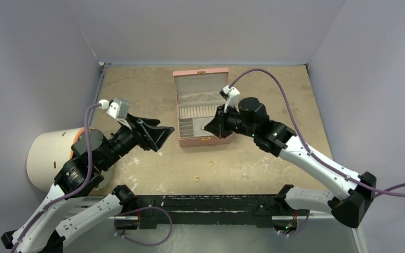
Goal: Organize the mixed jewelry
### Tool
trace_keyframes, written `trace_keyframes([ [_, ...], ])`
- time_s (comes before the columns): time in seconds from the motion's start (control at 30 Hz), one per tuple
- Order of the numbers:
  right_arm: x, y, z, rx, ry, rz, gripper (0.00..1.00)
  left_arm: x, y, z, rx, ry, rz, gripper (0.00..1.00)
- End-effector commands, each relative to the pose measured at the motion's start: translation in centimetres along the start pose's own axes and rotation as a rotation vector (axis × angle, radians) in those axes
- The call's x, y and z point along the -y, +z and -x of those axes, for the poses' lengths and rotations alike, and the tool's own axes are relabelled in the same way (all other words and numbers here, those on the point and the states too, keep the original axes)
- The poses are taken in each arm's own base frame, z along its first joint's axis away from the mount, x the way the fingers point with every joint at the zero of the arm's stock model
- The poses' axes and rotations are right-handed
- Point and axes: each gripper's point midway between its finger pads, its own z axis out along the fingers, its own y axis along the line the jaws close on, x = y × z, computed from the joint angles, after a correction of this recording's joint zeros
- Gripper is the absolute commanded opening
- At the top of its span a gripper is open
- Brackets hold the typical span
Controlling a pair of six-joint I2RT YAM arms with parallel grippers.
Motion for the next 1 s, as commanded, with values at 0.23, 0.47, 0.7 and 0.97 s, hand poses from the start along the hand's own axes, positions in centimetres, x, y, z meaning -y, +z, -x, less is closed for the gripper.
trace_keyframes([
  [0.23,9.1,3.5,3.8,-0.027,-0.192,-0.506,0.0,-6.0,-1.9,3.5,0.191,0.122,0.322,0.72],
  [0.47,12.3,7.2,3.8,-0.082,-0.206,-0.632,0.0,-8.0,-1.4,1.1,0.159,0.118,0.379,0.72],
  [0.7,15.3,10.2,3.9,-0.082,-0.149,-0.727,0.0,-8.6,-1.2,-0.3,0.115,0.119,0.396,0.72],
  [0.97,18.5,13.0,2.7,-0.108,-0.087,-0.786,0.0,-9.0,-1.3,-0.5,0.098,0.138,0.411,0.72],
])
